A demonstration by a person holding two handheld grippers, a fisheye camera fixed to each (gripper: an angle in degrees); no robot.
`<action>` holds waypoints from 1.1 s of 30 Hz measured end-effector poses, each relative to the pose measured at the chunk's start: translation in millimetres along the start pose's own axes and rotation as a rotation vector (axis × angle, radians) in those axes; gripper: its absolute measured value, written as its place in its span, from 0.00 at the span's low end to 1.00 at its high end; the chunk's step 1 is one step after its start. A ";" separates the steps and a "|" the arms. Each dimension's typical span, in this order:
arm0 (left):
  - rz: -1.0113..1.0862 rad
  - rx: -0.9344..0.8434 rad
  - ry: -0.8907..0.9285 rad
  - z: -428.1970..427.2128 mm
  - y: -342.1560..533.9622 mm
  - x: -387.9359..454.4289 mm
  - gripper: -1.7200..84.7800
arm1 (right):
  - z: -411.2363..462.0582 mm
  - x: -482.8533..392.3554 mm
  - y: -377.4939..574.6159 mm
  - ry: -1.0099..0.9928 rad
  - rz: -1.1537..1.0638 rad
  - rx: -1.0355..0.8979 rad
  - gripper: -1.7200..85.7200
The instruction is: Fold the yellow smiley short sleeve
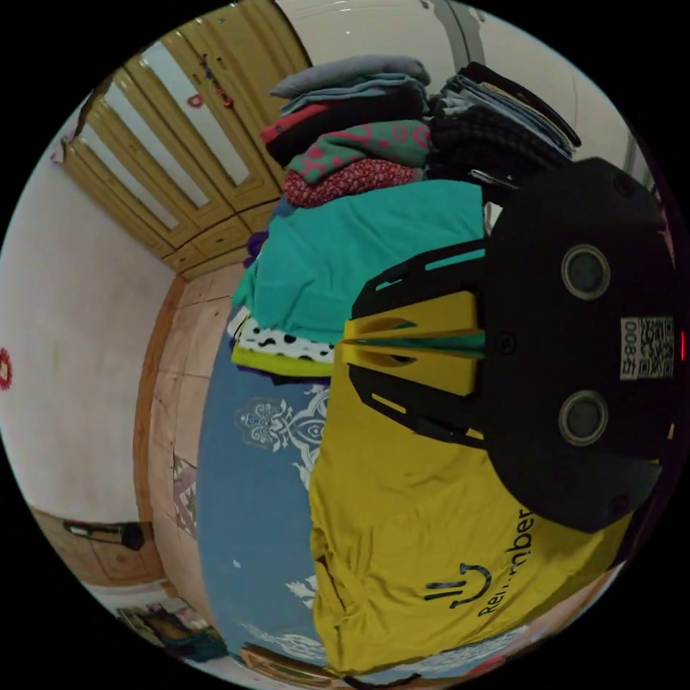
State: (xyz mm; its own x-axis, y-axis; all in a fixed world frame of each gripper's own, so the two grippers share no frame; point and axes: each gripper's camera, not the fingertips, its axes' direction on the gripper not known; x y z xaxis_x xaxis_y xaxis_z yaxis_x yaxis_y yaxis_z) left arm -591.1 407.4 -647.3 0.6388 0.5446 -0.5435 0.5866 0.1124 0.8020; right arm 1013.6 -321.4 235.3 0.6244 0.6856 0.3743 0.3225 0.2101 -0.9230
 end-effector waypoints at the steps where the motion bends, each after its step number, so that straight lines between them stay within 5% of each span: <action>1: 0.001 0.003 0.025 -9.8 13.6 -2.7 0.08 | 3.3 13.8 11.2 -0.012 0.031 -0.006 0.02; 7: 0.013 -0.022 0.242 -81.4 95.8 -27.9 0.11 | 2.8 92.6 85.0 -0.182 0.204 0.024 0.03; 14: 0.110 -0.202 0.357 -182.0 275.8 -52.2 0.11 | -24.0 132.1 214.8 -0.441 0.110 0.084 0.06; 23: -0.111 -0.402 0.544 -266.3 478.9 -124.4 0.15 | -11.4 184.1 415.0 -0.647 0.087 -0.109 0.10; 33: -0.150 -0.484 0.690 -289.8 557.3 -144.0 0.18 | 54.2 272.2 562.8 -0.920 0.310 -0.270 0.12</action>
State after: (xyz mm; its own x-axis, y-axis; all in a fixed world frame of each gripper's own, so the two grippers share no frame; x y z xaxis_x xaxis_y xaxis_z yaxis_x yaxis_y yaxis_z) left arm -500.4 632.5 -50.3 0.0330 0.8619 -0.5060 0.2633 0.4809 0.8363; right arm 1326.5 21.2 -187.2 -0.0471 0.9790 -0.1984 0.4604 -0.1550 -0.8741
